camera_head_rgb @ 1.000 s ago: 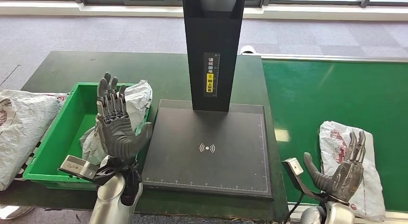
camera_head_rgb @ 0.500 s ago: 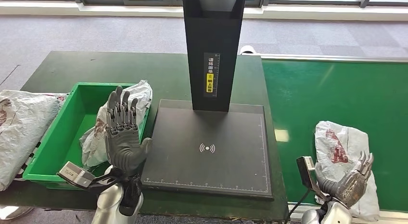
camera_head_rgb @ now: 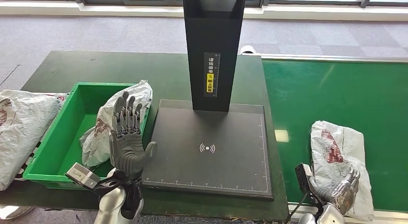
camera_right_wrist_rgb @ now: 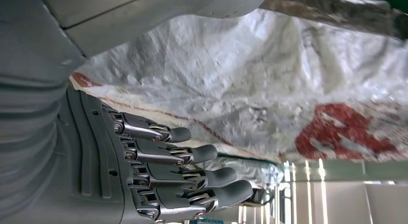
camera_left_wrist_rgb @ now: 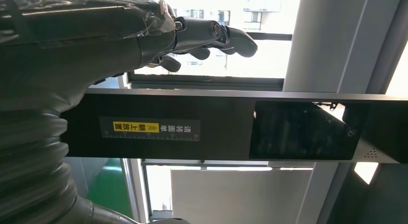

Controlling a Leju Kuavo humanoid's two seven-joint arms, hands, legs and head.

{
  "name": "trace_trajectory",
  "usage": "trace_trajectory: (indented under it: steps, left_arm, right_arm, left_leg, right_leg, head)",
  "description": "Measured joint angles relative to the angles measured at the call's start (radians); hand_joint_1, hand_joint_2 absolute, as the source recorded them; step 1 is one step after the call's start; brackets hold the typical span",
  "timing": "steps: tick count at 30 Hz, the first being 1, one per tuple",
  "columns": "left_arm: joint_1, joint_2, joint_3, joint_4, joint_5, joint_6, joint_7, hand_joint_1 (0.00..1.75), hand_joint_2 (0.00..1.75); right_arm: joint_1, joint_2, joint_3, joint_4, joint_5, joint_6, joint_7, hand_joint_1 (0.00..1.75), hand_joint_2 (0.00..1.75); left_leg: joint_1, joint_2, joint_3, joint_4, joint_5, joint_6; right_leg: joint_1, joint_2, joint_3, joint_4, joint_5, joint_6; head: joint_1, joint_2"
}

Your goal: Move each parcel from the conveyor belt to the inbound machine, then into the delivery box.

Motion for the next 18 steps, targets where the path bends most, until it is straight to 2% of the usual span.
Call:
trace_trajectory:
  steps: [5, 7, 9, 11, 18]
  left_arm:
    - [0.009, 0.000, 0.000, -0.001, -0.003, 0.002, 0.000, 0.00, 1.75]
    - [0.011, 0.000, 0.000, -0.001, -0.003, 0.003, 0.000, 0.00, 1.75]
    - [0.012, 0.001, 0.000, -0.001, -0.003, 0.004, 0.000, 0.00, 1.75]
    - [0.013, 0.001, 0.000, -0.001, -0.004, 0.006, 0.000, 0.00, 1.75]
    - [0.019, 0.001, 0.001, -0.001, -0.010, 0.008, 0.000, 0.00, 1.75]
  right_arm:
    - [-0.005, -0.008, 0.000, 0.034, 0.008, 0.041, 0.041, 0.00, 1.75]
    - [-0.009, -0.010, 0.000, 0.043, 0.010, 0.052, 0.050, 0.34, 1.75]
    - [-0.013, -0.011, 0.001, 0.051, 0.014, 0.068, 0.060, 1.21, 1.75]
    - [-0.017, -0.011, 0.002, 0.057, 0.018, 0.085, 0.067, 1.75, 1.75]
    - [-0.029, -0.012, 0.007, 0.075, 0.023, 0.106, 0.079, 1.75, 1.75]
  left_leg:
    - [0.000, 0.000, 0.000, 0.000, 0.000, 0.000]
    - [0.000, 0.000, 0.000, 0.000, 0.000, 0.000]
    - [0.000, 0.000, 0.000, 0.000, 0.000, 0.000]
    - [0.000, 0.000, 0.000, 0.000, 0.000, 0.000]
    - [0.000, 0.000, 0.001, 0.000, 0.001, 0.002]
  right_leg:
    - [0.000, 0.000, 0.000, 0.000, 0.000, 0.000]
    - [0.000, 0.000, 0.000, 0.000, 0.000, 0.000]
    - [0.000, 0.000, 0.000, 0.000, 0.000, 0.000]
    - [0.000, 0.000, 0.001, 0.000, 0.000, 0.000]
    - [0.000, -0.001, 0.002, 0.000, 0.001, 0.002]
  head:
    - [0.000, 0.000]
    - [0.000, 0.000]
    - [0.000, 0.000]
    - [0.000, 0.000]
    - [0.000, 0.000]
